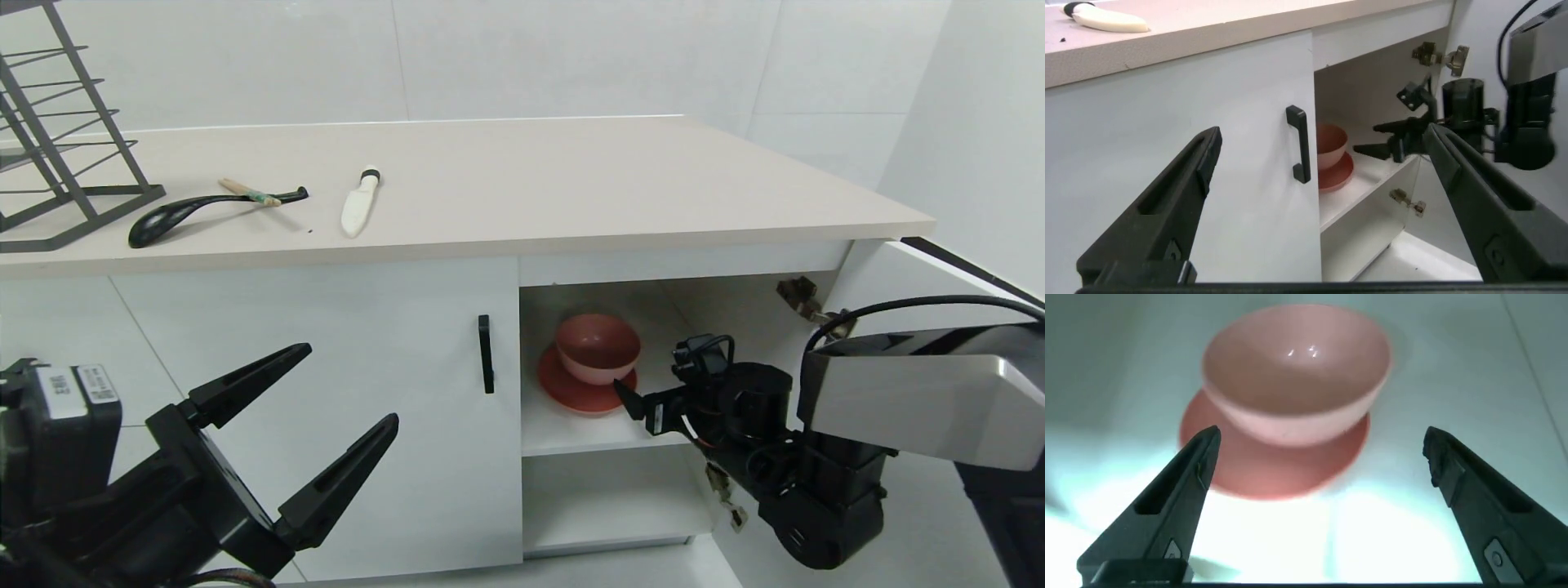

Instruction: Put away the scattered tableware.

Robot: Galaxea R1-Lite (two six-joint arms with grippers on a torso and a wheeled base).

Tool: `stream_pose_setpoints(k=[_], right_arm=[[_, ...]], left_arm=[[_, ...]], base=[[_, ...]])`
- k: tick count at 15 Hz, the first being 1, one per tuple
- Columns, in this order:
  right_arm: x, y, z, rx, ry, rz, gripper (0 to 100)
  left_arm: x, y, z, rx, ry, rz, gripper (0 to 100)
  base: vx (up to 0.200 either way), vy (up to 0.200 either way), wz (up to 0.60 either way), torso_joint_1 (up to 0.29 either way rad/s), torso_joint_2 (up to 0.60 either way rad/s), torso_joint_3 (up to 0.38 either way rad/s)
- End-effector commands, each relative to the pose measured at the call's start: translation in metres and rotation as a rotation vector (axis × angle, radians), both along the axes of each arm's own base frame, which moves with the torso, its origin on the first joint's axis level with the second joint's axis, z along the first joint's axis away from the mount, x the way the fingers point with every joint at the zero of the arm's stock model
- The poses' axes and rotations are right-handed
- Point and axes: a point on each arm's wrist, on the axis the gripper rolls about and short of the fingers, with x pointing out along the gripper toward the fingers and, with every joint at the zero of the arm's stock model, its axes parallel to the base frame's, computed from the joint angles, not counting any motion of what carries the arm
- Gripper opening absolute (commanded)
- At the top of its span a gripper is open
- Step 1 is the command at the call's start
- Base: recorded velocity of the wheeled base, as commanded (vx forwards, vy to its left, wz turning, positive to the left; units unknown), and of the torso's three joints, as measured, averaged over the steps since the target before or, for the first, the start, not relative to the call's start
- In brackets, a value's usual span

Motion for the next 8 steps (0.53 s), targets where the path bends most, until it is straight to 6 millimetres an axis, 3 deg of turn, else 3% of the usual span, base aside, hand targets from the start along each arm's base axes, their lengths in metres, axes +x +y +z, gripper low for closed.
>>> stream_pose_setpoints(k=[1, 3, 6, 8], right_arm=[[-0.023, -0.003, 0.024, 0.001, -0.003, 0.021, 100], [-0.039, -0.001, 0.036, -0.003, -0.005, 0.048, 100], [-0.081, 0.001, 0.063, -0.006, -0.012, 0.125, 100], [-0.097, -0.005, 0.068, -0.036, -0.007, 0.141, 100]], left_arm=[[0.000, 0.000, 0.000, 0.000, 0.000, 0.000, 100], [0.000, 0.000, 0.000, 0.002, 0.002, 0.000, 100], [0.001, 0.000, -0.001, 0.006, 0.007, 0.002, 100], [0.001, 0.000, -0.001, 0.006, 0.008, 0.002, 100]], base=[[0.000, 0.000, 0.00, 0.000, 0.00, 0.000], [0.000, 0.000, 0.00, 0.000, 0.00, 0.000], [0.000, 0.000, 0.00, 0.000, 0.00, 0.000], [0.000, 0.000, 0.00, 0.000, 0.00, 0.000]])
